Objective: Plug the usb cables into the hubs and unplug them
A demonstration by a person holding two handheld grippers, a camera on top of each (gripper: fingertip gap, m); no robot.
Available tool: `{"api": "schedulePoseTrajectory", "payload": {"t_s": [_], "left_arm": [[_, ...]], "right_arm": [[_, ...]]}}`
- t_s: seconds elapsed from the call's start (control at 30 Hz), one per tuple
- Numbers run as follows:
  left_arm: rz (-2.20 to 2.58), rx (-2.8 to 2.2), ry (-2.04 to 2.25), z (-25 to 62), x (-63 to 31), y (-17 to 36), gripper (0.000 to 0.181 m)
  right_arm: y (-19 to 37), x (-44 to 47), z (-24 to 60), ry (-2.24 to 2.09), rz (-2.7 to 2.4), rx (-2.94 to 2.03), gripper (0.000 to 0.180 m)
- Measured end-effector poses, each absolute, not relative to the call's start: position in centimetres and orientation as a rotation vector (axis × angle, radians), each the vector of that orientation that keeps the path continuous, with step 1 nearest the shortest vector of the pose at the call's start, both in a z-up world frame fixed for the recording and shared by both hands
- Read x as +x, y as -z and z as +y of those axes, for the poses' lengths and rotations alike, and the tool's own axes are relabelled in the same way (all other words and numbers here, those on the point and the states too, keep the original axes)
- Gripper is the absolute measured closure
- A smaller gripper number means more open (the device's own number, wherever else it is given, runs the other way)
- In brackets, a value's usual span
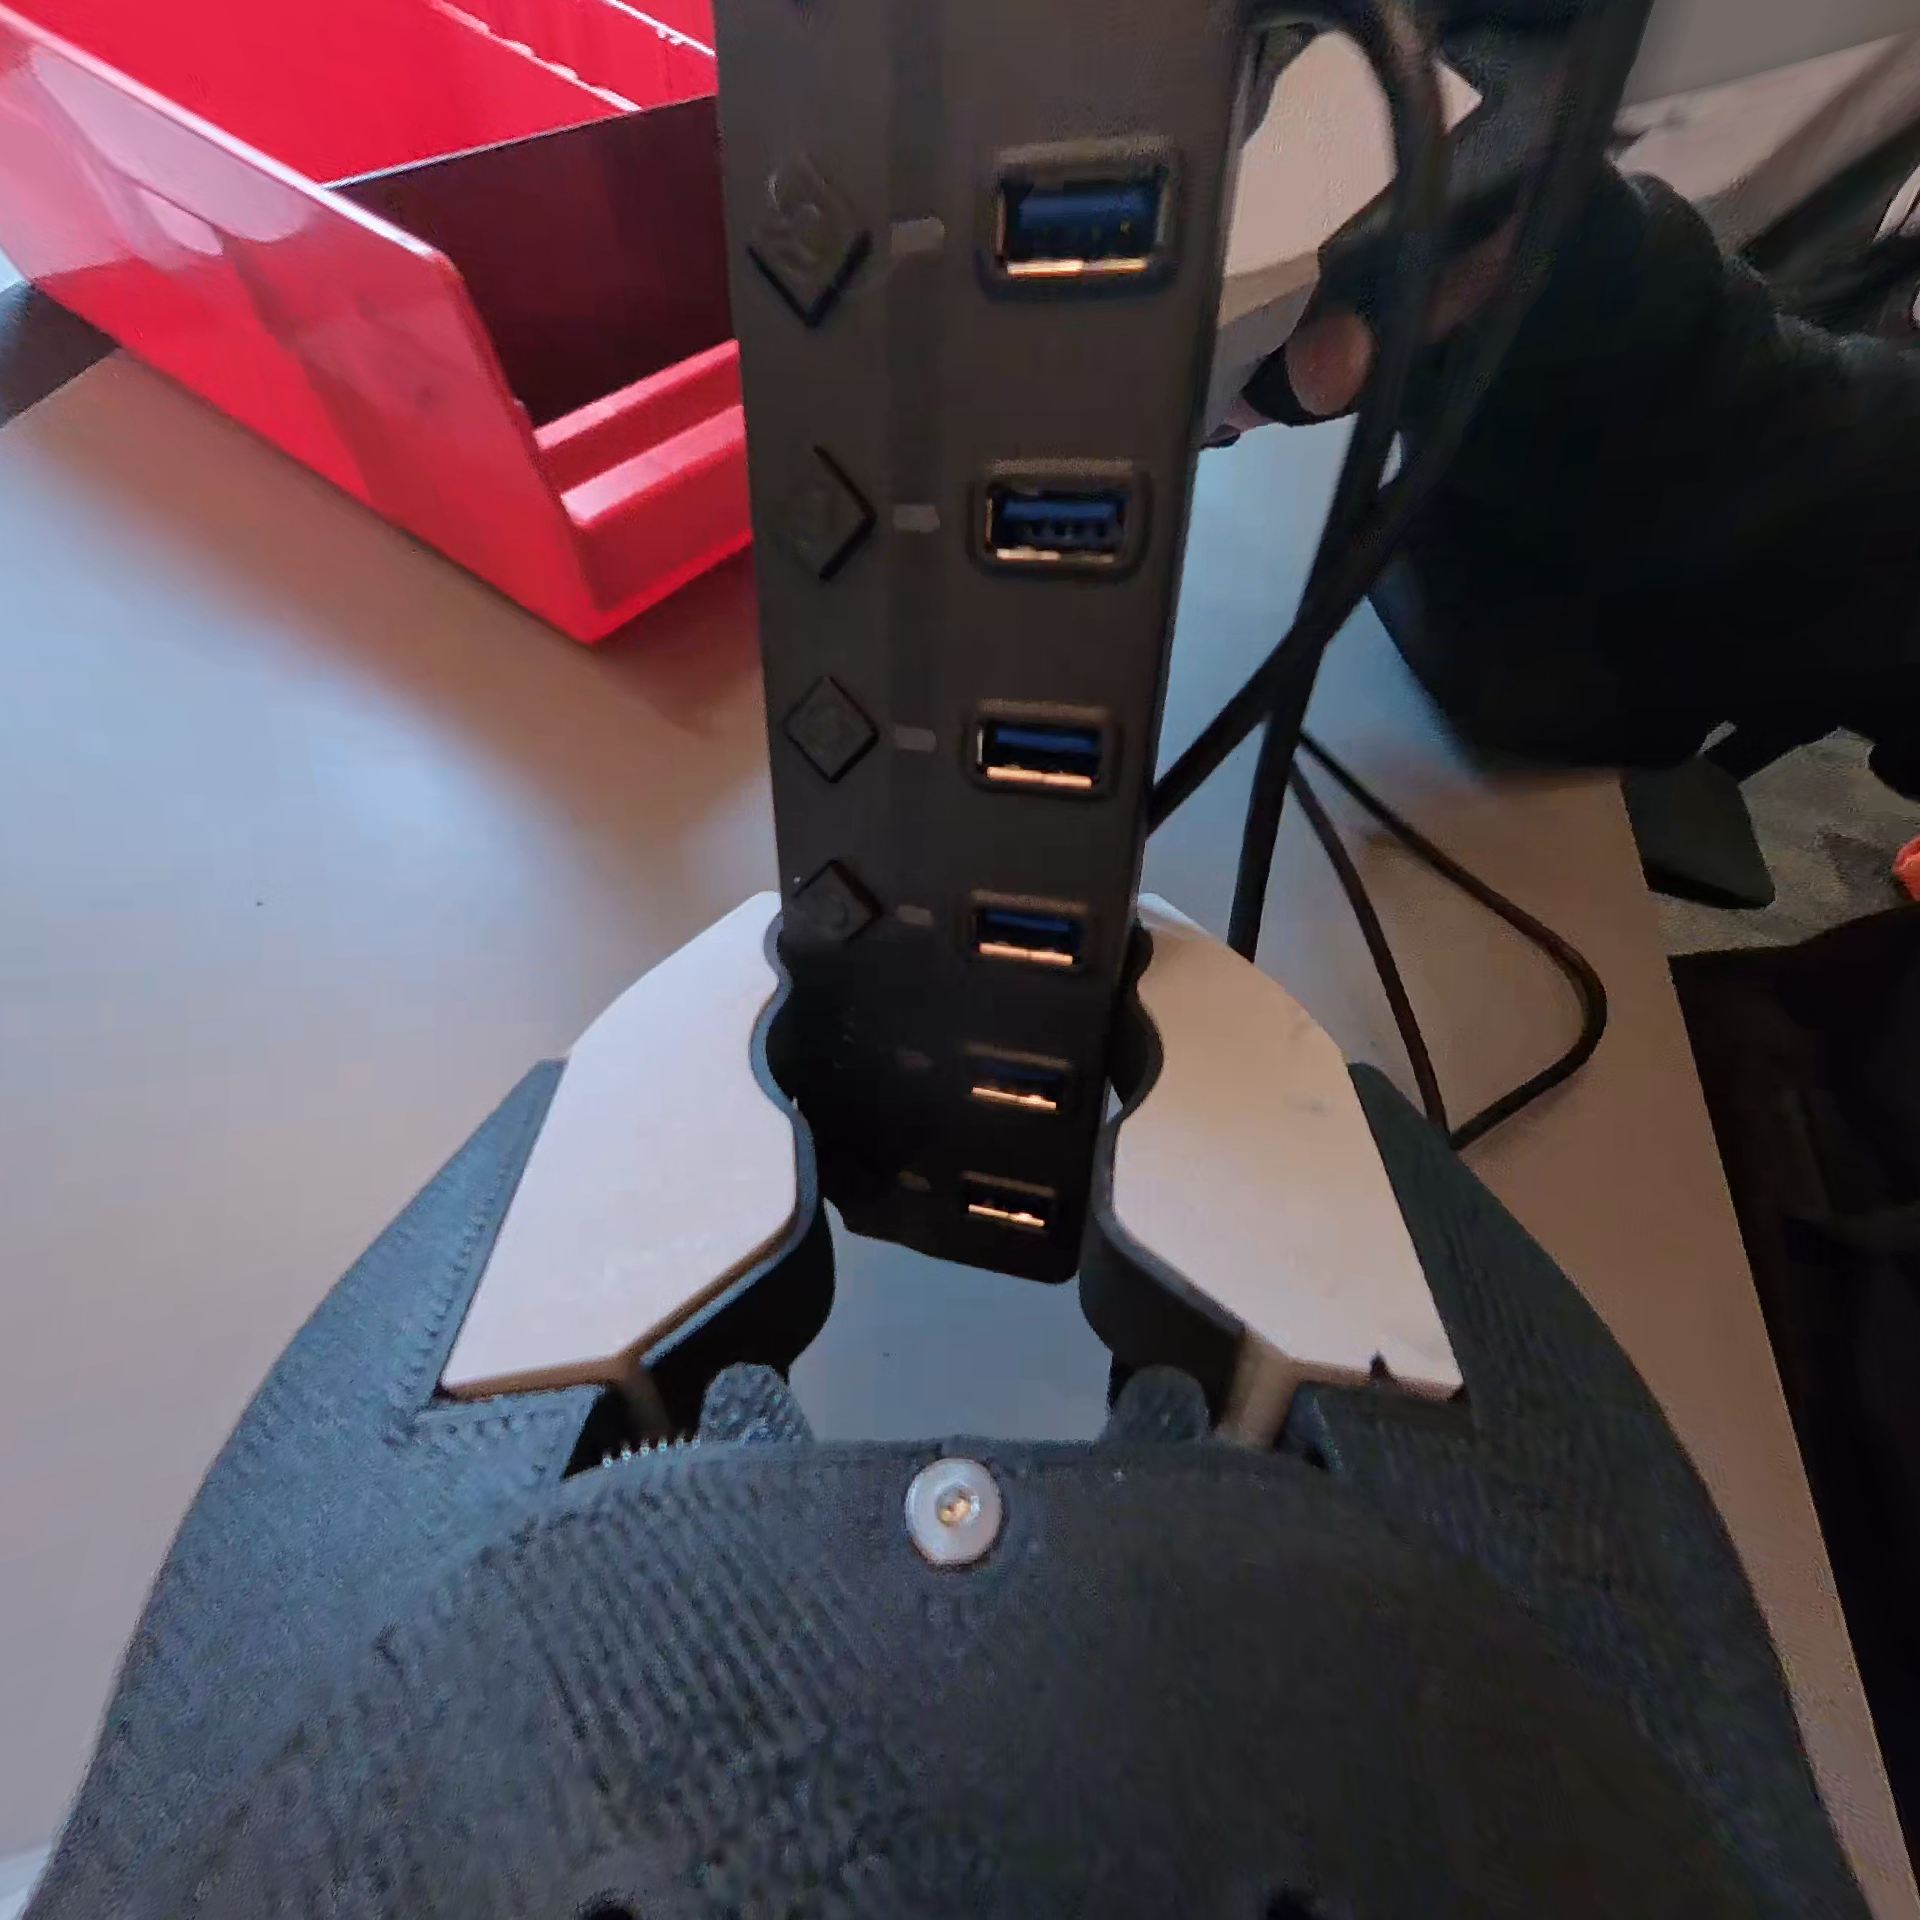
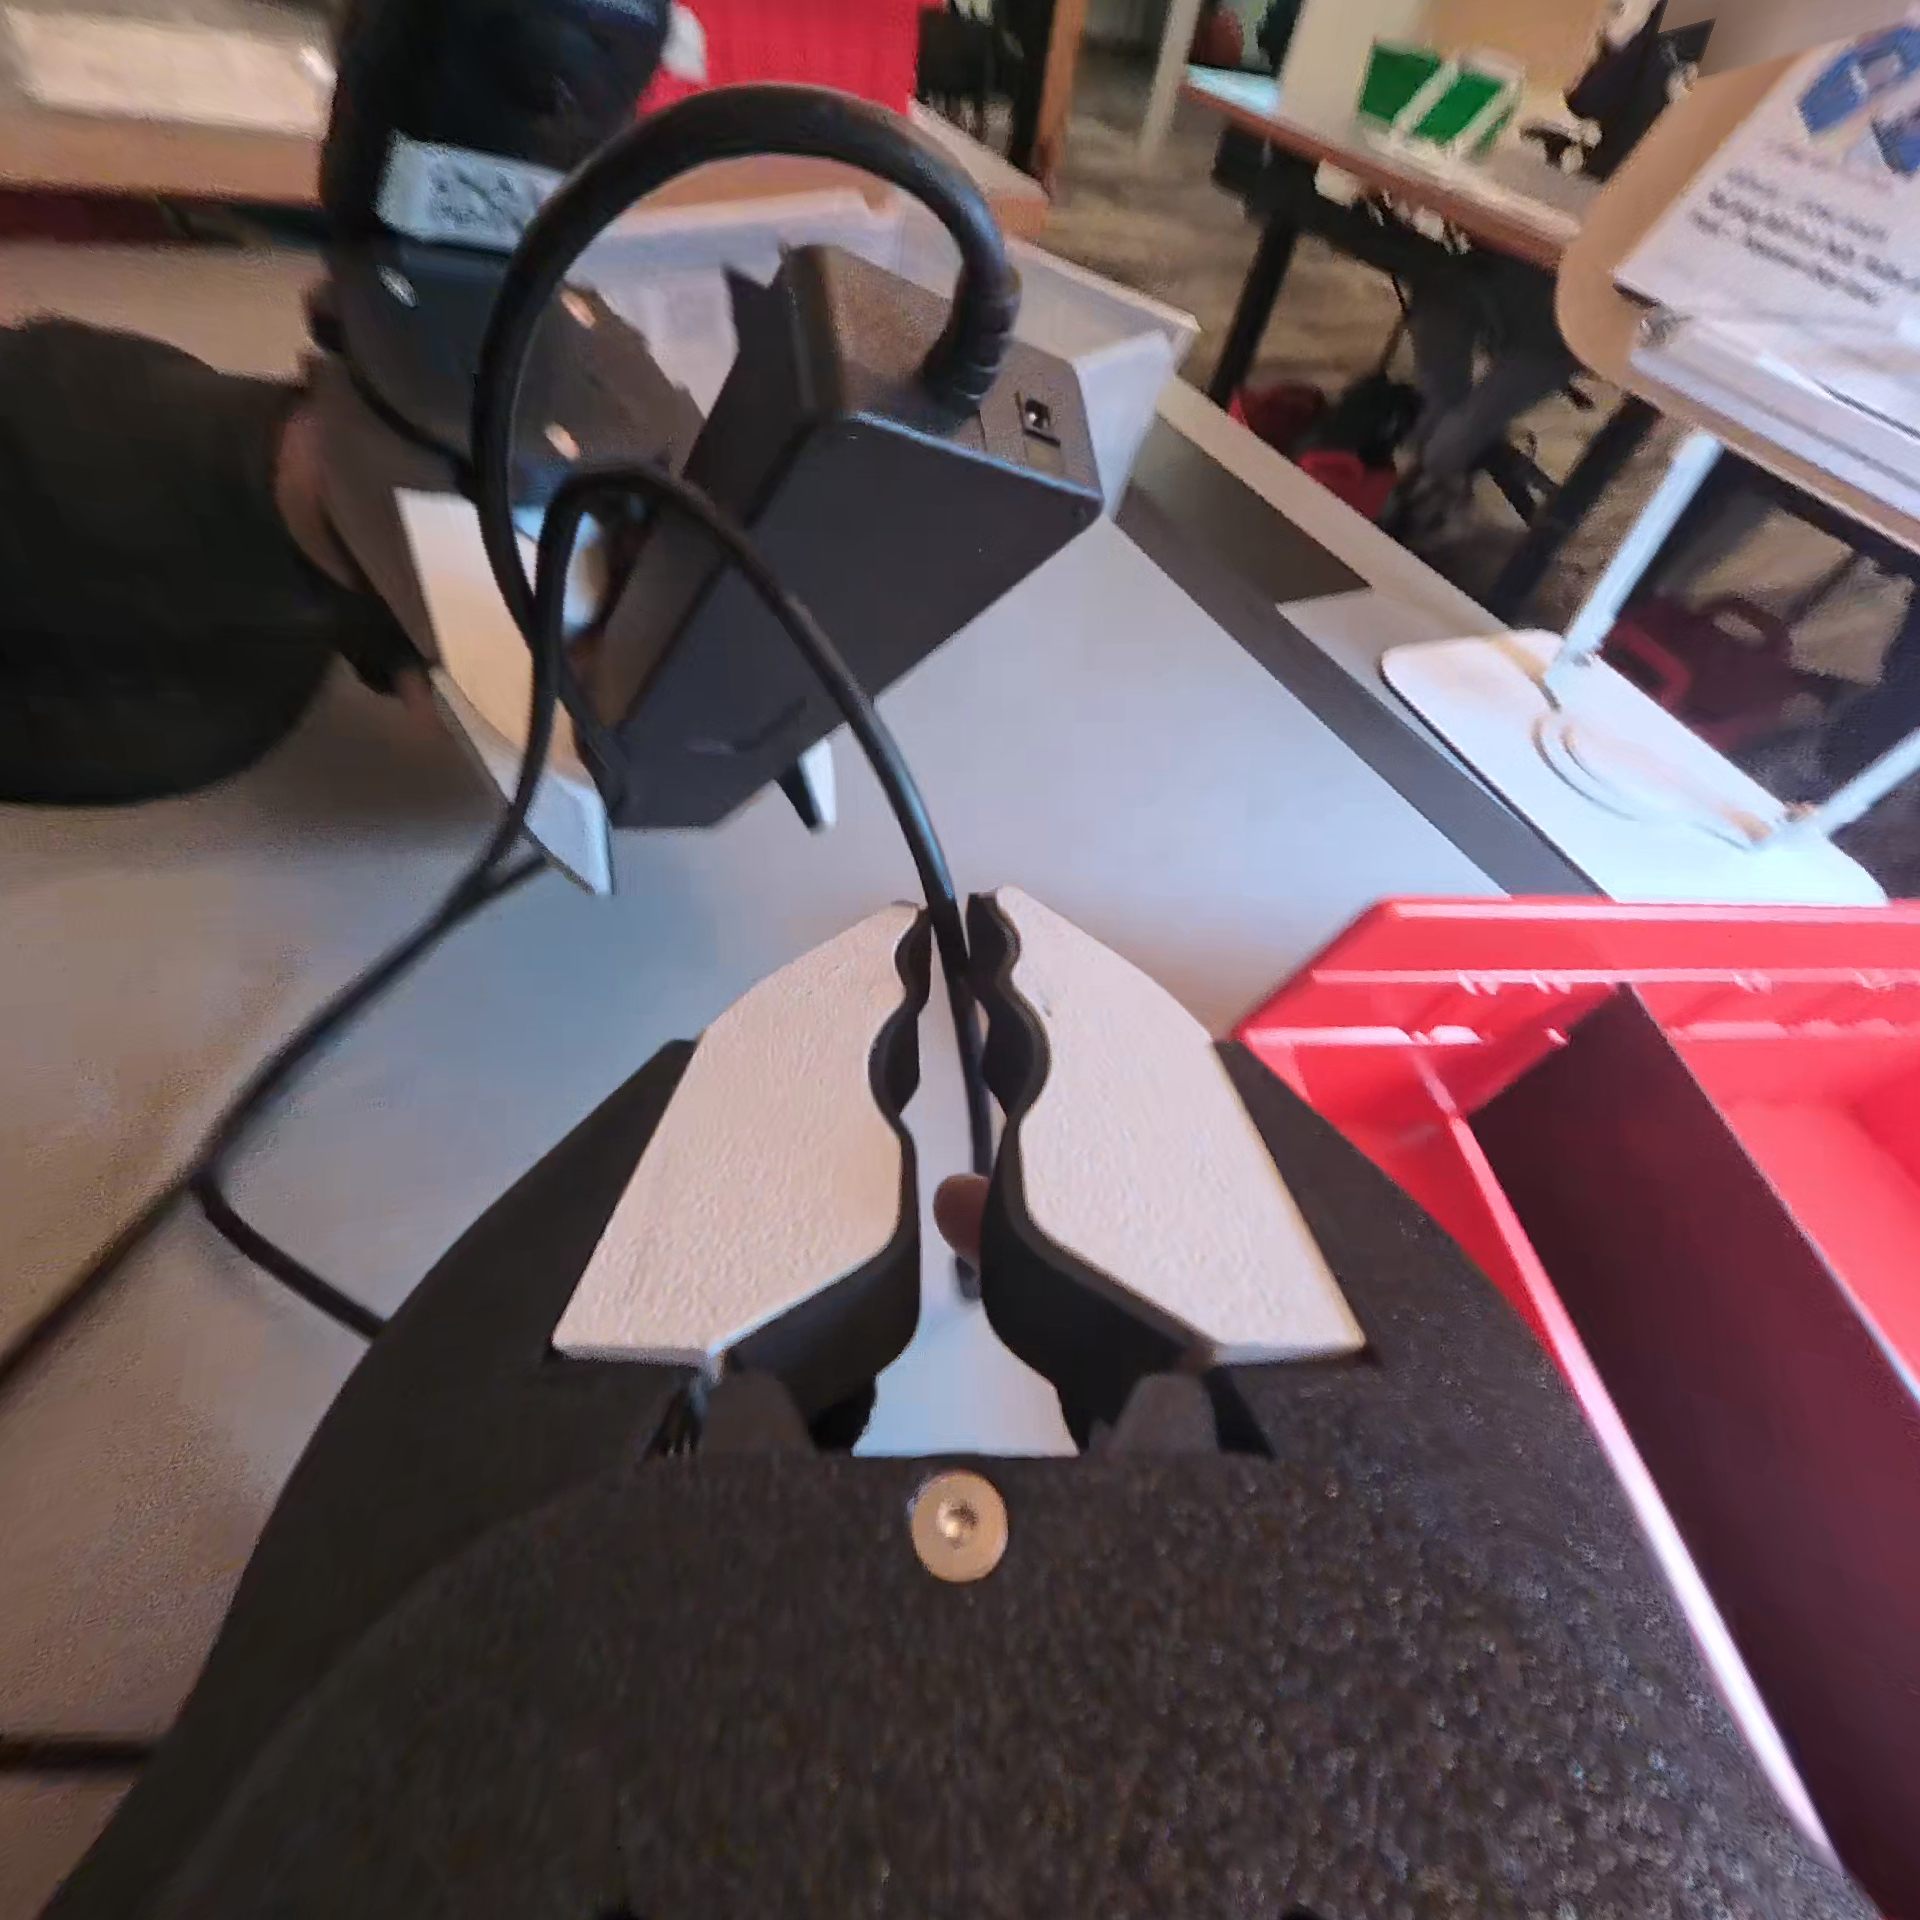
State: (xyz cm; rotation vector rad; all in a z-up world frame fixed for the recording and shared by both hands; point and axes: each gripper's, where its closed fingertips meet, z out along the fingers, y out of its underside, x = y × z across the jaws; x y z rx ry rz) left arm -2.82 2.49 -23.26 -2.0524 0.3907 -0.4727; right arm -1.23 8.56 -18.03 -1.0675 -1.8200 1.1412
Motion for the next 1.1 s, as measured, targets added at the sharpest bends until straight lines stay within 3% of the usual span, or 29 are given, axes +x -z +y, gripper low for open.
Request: {"api": "schedulePoseTrajectory", "payload": {"t_s": [0.03, 0.1, 0.27, 0.57, 0.8, 1.1], "left_arm": [[0.406, -2.063, 0.458, 2.5, -2.6, 23.4, 0.123], [0.425, -2.084, 0.422, 2.6, -2.3, 23.8, 0.123], [0.478, -2.125, 0.367, 2.6, -1.7, 25.0, 0.123], [0.724, -2.2, 0.239, 1.2, -0.2, 26.1, 0.123], [0.744, -2.26, 0.215, 0.8, -0.2, 26.8, 0.123], [0.726, -2.242, 0.223, 1.0, -0.4, 26.7, 0.123]], "right_arm": [[17.7, -1.2, 7.7, -1.219, -1.814, -1.05, 0.17], [17.4, -1.1, 6.2, -1.363, -1.824, -1.054, 0.148], [18.1, -1.4, 4.5, -1.374, -1.867, -1.054, 0.109], [19.2, -0.1, 1.6, -1.461, -1.989, -0.871, 0.103], [19.4, -0.5, 0.8, -1.455, -1.942, -0.827, 0.115], [19.6, -0.7, 1.0, -1.469, -1.926, -0.846, 0.116]]}}
